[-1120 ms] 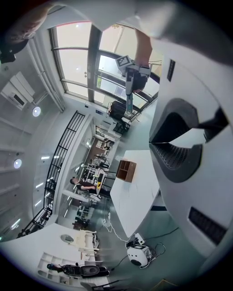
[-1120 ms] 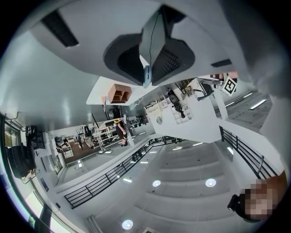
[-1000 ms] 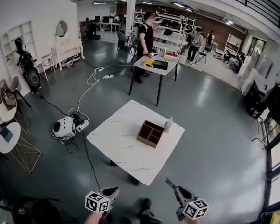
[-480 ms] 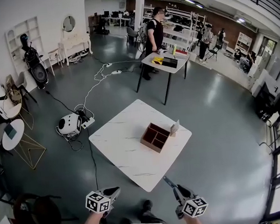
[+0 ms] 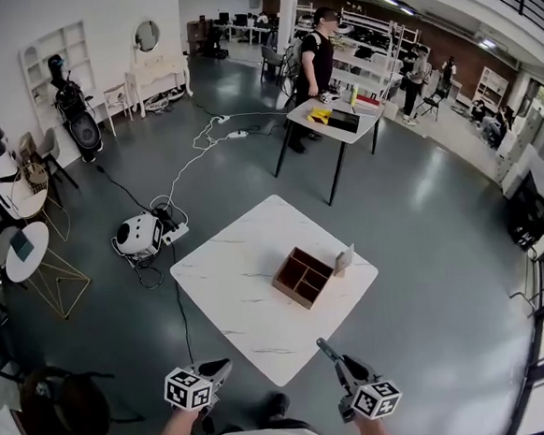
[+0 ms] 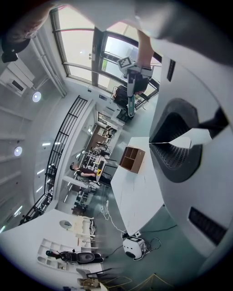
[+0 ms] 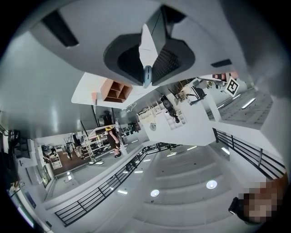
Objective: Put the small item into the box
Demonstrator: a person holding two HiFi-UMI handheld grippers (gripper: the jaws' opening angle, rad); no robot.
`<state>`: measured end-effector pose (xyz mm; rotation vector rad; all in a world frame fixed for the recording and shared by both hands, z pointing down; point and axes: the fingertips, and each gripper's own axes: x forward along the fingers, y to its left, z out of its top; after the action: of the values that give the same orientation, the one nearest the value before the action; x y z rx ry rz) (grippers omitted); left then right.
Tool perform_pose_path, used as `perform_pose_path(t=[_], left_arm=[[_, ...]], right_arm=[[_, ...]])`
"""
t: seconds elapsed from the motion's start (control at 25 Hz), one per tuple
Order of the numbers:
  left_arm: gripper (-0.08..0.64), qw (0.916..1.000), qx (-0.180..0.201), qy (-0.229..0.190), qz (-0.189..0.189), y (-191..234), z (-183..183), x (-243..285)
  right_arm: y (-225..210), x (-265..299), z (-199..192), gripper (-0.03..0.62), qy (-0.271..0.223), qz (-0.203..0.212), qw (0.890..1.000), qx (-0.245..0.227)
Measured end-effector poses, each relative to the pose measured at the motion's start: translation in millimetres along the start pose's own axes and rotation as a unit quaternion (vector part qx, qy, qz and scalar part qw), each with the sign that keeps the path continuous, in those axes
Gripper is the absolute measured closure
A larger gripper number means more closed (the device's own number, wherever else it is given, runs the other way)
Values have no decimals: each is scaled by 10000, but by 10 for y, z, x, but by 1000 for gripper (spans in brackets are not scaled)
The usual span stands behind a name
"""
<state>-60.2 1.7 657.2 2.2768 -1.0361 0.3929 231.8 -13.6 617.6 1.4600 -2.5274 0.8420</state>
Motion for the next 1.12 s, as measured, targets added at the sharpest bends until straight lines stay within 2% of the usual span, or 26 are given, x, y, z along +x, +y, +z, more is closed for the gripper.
perform_pose_path(t=[0.48,0.8,1.12], left_arm=[[546,9983,-313,-185,447,40,226,465],[546,9975,-408,-222,526,26,340,833],[545,9972,-467,-208,552,48,442,1015]], right_arm=[[-524,433,251,517,273,395,9988,-68],[-874,629,298,517,494,487,9976,-40],[-981,786,367,517,711,578,9957,-109]])
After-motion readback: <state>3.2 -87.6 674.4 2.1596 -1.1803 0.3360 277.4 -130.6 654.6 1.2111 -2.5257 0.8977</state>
